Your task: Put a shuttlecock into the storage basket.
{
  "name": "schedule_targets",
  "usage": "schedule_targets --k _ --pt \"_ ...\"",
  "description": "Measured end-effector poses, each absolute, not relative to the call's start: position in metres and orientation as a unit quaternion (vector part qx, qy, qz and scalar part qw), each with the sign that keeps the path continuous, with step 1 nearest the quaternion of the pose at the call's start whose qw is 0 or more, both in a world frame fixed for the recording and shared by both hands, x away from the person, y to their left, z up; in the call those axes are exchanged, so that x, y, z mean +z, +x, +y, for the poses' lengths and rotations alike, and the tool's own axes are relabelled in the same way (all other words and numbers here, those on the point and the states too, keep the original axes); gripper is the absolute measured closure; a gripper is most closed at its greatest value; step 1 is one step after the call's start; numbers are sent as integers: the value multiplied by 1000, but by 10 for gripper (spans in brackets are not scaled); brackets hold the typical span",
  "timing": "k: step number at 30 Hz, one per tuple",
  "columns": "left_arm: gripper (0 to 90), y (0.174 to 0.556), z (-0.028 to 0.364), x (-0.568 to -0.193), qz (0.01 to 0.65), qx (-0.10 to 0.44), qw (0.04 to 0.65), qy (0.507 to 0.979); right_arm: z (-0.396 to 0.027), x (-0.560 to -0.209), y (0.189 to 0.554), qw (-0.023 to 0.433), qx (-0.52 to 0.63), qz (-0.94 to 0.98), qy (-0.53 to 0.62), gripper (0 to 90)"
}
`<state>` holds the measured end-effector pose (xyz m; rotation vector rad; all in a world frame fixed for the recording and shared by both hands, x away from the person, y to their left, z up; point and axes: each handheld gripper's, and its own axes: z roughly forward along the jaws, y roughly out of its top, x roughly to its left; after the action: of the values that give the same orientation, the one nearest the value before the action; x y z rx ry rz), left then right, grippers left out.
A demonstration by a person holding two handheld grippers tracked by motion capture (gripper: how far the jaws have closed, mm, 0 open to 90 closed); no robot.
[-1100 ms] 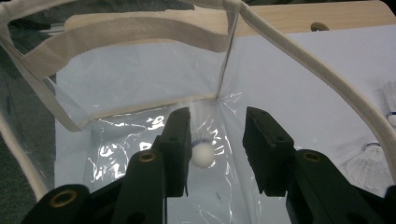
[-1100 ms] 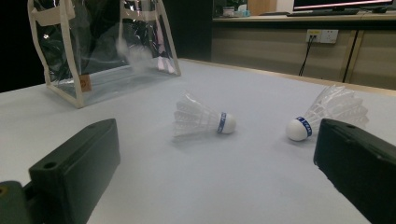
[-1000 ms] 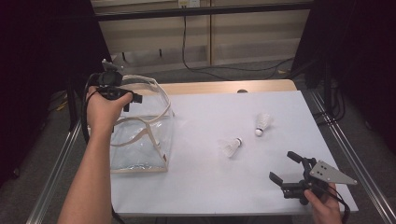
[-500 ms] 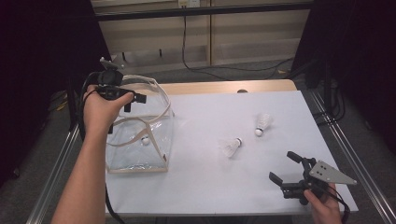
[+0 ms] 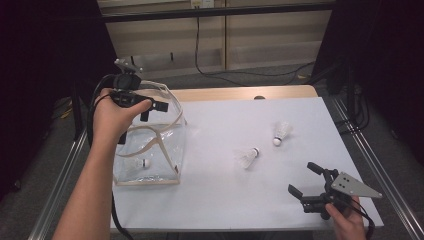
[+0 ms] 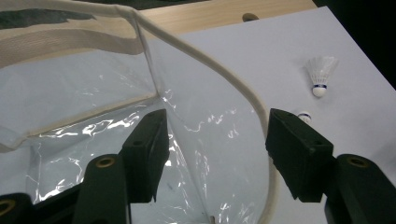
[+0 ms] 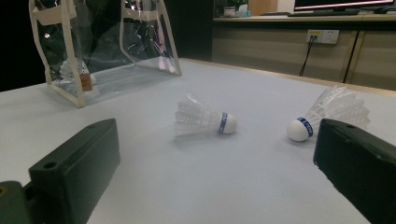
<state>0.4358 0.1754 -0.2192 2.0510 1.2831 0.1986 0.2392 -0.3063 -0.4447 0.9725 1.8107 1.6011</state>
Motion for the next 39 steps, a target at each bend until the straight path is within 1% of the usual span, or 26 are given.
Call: schedule_targets --k 5,12,21,30,39 --pt "344 432 170 -219 474 68 355 803 -306 -445 239 264 593 670 361 2" --pt "317 428 165 -219 461 61 363 808 -306 -445 239 264 592 671 360 2" --pt "249 421 154 -221 438 56 375 815 -306 -445 239 262 592 671 362 2" --pt "214 417 142 -221 414 43 383 824 -306 -445 239 263 593 670 360 2" --pt "201 413 132 -224 403 42 383 830 -306 -445 239 262 592 672 359 2"
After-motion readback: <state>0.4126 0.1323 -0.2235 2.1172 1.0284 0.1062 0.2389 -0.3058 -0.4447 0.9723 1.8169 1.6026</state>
